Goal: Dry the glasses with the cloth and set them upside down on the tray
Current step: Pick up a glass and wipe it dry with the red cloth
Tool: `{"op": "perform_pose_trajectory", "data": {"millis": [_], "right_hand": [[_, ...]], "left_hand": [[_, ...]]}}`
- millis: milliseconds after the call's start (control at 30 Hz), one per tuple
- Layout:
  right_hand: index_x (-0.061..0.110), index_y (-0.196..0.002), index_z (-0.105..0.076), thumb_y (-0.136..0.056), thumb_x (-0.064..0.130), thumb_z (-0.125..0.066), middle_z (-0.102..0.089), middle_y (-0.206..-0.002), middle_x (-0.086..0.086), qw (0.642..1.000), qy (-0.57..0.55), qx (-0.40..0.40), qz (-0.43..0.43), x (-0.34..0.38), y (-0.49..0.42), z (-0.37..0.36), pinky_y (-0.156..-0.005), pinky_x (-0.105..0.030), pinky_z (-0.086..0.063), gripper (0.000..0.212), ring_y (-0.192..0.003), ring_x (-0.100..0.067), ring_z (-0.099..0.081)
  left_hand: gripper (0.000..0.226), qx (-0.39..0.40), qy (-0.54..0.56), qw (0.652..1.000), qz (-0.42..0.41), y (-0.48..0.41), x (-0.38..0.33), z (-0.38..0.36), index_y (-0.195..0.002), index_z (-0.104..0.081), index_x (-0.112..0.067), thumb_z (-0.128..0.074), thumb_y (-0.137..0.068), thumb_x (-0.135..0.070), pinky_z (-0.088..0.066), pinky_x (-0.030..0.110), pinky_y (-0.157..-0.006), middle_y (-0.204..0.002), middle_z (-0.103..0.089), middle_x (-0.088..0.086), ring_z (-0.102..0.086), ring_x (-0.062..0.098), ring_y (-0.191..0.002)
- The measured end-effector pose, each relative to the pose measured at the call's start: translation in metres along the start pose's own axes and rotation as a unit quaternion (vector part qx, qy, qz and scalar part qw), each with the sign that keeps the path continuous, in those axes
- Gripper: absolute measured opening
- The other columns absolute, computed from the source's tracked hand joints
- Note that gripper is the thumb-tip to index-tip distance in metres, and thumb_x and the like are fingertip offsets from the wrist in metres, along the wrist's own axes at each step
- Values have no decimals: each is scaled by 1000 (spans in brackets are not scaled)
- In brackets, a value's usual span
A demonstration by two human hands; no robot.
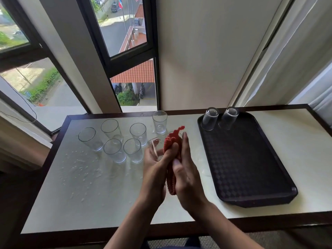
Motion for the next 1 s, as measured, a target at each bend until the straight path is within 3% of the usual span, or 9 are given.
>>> {"op": "perform_pose_trajectory", "data": {"millis": [133,233,400,500,600,667,733,833,1000], "right_hand": [[31,-153,-30,-96,36,-32,-62,-132,4,997,-71,-6,-22,-6,-20,1,-96,-17,-48,57,-116,1,-61],[35,-149,-38,-95,46,-36,-66,-128,2,993,-101,-13,-63,-13,-27,-1,-101,-37,-51,55,-116,-11,-64],[35,-141,-48,-96,54,-37,-64,-130,2,987,-116,-29,-112,-10,-39,5,-103,-45,-50,50,-120,-19,-63],[42,-137,-46,-101,50,-37,-64,-128,3,984,-128,-42,-115,-9,-39,7,-100,-39,-53,38,-117,-20,-64],[59,-139,-33,-92,53,-41,-56,-135,25,996,-29,-55,-57,0,-13,-4,-95,-12,-46,48,-116,7,-58],[49,-147,-25,-94,46,-45,-38,-145,34,997,39,-60,12,5,5,-13,-94,2,-33,57,-120,27,-40],[30,-153,-25,-96,41,-45,-32,-153,21,992,90,-70,59,3,13,-16,-96,5,-27,61,-124,30,-30],[34,-154,-21,-97,35,-46,-34,-151,24,994,59,-76,52,5,3,-11,-100,-1,-33,62,-129,21,-37],[40,-134,-47,-92,63,-43,-69,-115,3,991,-87,-72,-76,4,-28,-2,-91,-29,-55,48,-101,-14,-69]], "left_hand": [[65,3,-26,1000,-7,-1,2,-1,-130,-52,-7,-74,-77,-39,-54,49,-90,-106,-73,10,-73,22,-102],[58,10,-34,999,-2,1,2,1,-130,-53,-11,-68,-80,-38,-53,59,-96,-112,-74,10,-72,25,-107],[55,21,-35,999,-3,8,5,0,-128,-57,-14,-65,-80,-39,-61,36,-76,-112,-76,5,-74,16,-98],[63,15,-28,999,8,12,8,-2,-127,-57,-6,-73,-78,-42,-60,41,-81,-113,-74,13,-74,22,-98],[63,9,14,1000,17,8,6,1,-123,-64,-4,-77,-77,-46,-52,45,-98,-118,-72,19,-69,29,-112],[71,14,64,998,27,5,3,6,-120,-66,0,-81,-72,-51,-57,34,-92,-118,-71,19,-71,25,-106],[85,4,65,998,21,2,1,8,-126,-56,7,-82,-73,-53,-59,26,-77,-104,-70,14,-71,19,-92],[75,-24,7,1000,-3,4,0,9,-133,-48,-2,-72,-84,-53,-56,27,-66,-101,-75,9,-74,20,-88],[53,-29,-29,999,12,14,1,4,-119,-59,-9,-60,-93,-55,-56,47,-85,-120,-67,28,-68,40,-110]]}}
Point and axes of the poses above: each hand's wrist, its own y-axis away from the middle knuckle, its own z-axis out of the back of the hand, x = y × z, the point moved 2 cm from there along -y, towards the middle knuckle
